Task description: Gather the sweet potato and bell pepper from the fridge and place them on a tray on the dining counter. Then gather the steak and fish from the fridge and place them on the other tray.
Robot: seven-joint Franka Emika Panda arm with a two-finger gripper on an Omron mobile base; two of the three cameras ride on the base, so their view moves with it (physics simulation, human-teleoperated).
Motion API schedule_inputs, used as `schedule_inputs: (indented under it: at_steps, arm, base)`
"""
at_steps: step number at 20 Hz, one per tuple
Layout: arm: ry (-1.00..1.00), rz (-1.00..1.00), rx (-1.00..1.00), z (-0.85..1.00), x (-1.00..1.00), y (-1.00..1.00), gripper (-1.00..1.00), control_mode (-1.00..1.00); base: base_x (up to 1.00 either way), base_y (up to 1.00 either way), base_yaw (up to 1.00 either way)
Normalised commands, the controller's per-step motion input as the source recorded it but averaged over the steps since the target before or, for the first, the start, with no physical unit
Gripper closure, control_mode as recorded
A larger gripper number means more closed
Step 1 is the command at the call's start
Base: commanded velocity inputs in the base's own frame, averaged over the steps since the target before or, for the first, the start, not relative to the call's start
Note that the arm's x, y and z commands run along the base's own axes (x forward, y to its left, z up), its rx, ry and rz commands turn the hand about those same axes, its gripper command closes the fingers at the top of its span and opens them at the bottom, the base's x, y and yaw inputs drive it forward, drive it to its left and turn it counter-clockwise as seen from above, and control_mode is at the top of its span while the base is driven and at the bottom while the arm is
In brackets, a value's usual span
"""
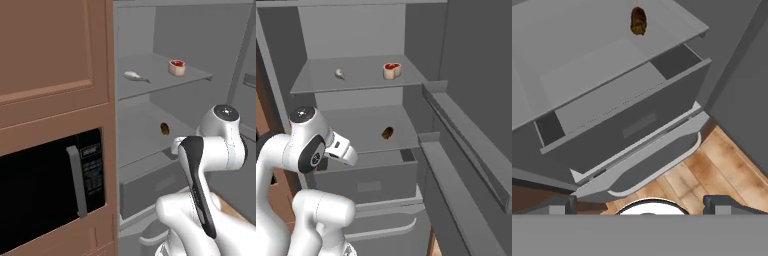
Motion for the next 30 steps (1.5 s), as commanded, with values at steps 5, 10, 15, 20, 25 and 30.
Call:
schedule_inputs:
  at_steps: [5,10,15,20,25,30]
  arm:
    - [0.0,0.0,0.0,0.0,0.0,0.0,-1.0,1.0]
    - [0.0,0.0,0.0,0.0,0.0,0.0,-1.0,1.0]
    - [-0.01,0.04,0.0,0.0,0.23,-0.01,-1.0,-1.0]
    - [-0.04,0.08,0.01,0.0,0.77,0.0,-1.0,-1.0]
    - [-0.02,0.03,0.0,-0.06,0.8,0.0,-1.0,-1.0]
    - [0.0,0.0,0.0,-0.14,0.76,0.0,-1.0,-1.0]
  base:
    - [0.1,-0.58,0.11]
    - [0.02,-0.57,0.14]
    - [0.18,-0.17,0.06]
    - [0.0,0.0,0.0]
    - [0.0,0.0,0.0]
    - [0.0,0.0,0.0]
